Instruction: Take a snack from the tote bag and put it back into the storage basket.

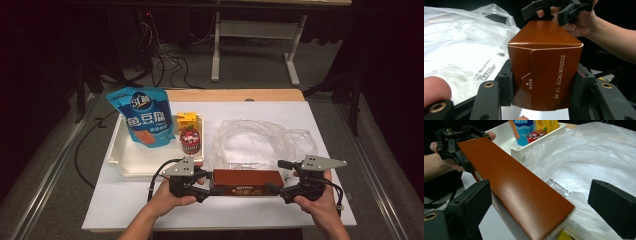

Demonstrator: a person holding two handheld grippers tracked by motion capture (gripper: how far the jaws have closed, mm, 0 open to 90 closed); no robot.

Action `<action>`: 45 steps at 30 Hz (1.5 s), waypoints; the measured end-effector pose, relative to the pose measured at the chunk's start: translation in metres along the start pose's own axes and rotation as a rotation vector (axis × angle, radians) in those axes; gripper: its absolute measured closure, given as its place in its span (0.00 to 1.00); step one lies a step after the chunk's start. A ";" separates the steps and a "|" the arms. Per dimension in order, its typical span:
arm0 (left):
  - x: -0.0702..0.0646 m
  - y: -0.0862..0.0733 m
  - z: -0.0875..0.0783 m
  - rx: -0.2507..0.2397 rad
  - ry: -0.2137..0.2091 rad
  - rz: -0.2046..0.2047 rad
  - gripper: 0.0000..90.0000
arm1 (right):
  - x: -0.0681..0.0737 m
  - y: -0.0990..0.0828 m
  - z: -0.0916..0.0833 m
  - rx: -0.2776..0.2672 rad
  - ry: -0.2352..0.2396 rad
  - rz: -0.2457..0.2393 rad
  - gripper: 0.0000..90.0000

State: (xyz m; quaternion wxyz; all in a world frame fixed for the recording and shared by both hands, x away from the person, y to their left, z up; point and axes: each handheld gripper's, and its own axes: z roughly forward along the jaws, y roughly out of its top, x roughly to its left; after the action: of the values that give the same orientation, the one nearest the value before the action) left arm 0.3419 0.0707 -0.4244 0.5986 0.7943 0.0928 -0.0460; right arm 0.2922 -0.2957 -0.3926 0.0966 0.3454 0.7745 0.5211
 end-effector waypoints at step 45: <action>0.007 -0.010 -0.134 -0.131 0.328 -0.043 0.53 | -0.027 -0.034 -0.020 -0.016 -0.200 0.124 0.16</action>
State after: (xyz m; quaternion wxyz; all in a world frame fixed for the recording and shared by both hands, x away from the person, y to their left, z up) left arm 0.3411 0.2028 -0.3977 0.6250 0.7482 0.2088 0.0774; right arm 0.2876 -0.3356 -0.4189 0.1437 0.4419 0.7340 0.4953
